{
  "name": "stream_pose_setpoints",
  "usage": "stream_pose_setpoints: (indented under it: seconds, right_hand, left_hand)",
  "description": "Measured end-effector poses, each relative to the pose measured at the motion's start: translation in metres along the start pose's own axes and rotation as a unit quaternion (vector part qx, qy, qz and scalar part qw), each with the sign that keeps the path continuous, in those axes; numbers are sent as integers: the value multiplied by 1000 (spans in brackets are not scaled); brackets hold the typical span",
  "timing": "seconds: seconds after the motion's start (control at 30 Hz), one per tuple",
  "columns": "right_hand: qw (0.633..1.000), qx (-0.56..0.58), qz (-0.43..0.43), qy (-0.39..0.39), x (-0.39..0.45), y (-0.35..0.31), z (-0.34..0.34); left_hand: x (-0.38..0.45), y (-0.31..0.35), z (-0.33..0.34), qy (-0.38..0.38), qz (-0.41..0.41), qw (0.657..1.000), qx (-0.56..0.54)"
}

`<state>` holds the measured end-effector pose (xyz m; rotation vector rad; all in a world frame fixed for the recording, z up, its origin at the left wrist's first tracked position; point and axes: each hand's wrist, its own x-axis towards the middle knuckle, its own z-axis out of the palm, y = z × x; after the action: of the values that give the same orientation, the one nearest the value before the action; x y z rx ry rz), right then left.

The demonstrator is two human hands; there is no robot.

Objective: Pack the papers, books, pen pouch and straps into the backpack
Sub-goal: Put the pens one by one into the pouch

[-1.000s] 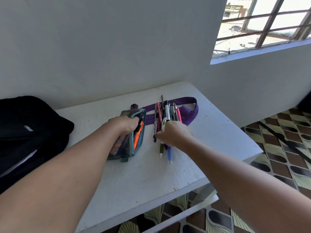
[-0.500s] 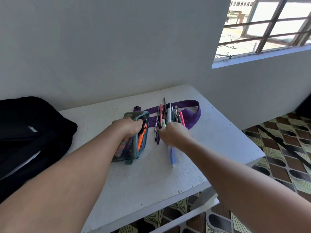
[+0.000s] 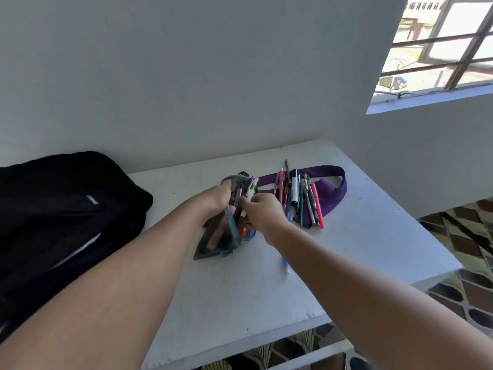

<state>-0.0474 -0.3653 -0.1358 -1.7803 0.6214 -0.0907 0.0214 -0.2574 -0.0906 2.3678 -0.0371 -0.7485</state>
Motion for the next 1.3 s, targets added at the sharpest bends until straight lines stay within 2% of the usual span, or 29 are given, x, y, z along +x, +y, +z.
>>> stream_pose_setpoints:
  seconds: [0.17,0.27,0.33,0.4,0.47,0.53,0.67,0.73,0.83,0.93,1.17,1.23,1.3]
  right_hand:
    - [974,-191,-101,-65,-5,-17,14]
    - [930,-322,-139,-107,-5,-24,15]
    - [926,-332,-157,-91,-5,-20,8]
    - [948,-270,-164,-45,-2,-11,-3]
    - [958,-246,-149,3,-1,-6,-18]
    - [949,-288,-124,11,2,-3,-39]
    - [888,-456,-46,-49,-1,5,-79]
    - [867,-489,-12,-91,-6,9,-88]
    - [891,-436,41,-118,-10,15,-91]
    - [893,-429,54,-126,-12,16,-88]
    - [924,-349,91,-125,-19,9,-81]
    - [927,-354,62,-105,-16,0,-81]
    - [936,-352,-9,-22,-9,-7,-85]
  left_hand:
    - [8,-13,-10,-10,-12,999,-45]
    - [0,-10,-10,7,-6,1000,-7]
    - [0,-7,-8,22,5,999,29]
    - [-1,-3,-4,32,12,996,79]
    - [0,3,1,37,22,991,126]
    - [1,7,6,32,16,987,155]
    - [2,16,15,24,2,980,196]
    - [3,18,18,32,4,980,194]
    - [7,15,20,41,9,979,201]
    - [7,14,20,42,10,980,196]
    - [9,8,19,46,23,974,219]
    - [10,8,18,42,27,975,218]
    - [10,8,18,40,29,974,219]
